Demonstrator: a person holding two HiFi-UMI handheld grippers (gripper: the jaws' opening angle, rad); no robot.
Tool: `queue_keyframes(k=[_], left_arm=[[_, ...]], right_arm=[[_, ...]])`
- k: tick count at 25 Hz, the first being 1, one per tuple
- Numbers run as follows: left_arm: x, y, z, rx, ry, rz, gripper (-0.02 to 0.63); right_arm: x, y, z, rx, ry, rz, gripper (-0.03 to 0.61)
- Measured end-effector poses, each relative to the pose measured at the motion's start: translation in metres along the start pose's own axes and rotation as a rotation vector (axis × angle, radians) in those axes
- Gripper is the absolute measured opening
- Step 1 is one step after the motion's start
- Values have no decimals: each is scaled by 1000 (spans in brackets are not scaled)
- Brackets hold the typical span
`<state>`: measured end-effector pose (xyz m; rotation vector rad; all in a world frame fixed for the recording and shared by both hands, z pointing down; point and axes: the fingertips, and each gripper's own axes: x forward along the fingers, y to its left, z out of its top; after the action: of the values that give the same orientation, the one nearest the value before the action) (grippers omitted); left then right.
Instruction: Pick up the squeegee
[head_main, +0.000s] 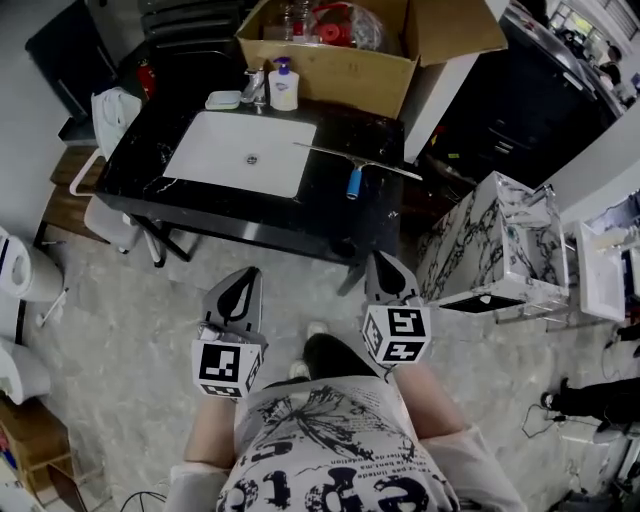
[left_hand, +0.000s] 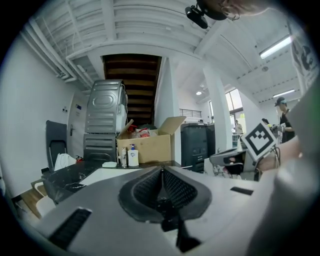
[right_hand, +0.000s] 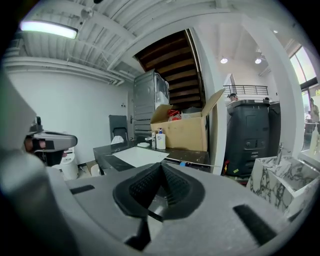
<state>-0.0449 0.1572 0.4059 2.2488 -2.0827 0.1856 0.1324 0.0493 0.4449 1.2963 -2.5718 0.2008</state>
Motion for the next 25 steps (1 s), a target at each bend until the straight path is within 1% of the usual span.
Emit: queue_keyframes(k=[4,8,12,15,19,25], left_arm=[[46,10,-4,4,12,-36,12],[99,23,-2,21,19,-66,12],[161,36,5,30,24,-95,12],[208,43,10,32,25,-116,12],[259,46,17,46,22,-153,12],[309,60,17,56,35,-188,12]], right_arm=[[41,-18,3,33,-4,-21,-8],[90,-39,9,110,-16,-19,-8],[144,-68,14,139,20,-47,-6],[182,-88,11,145,86,-50,-6],[226,-112,-6,174,216,-35,-5],[270,-122,-30,267,352,-21,77]])
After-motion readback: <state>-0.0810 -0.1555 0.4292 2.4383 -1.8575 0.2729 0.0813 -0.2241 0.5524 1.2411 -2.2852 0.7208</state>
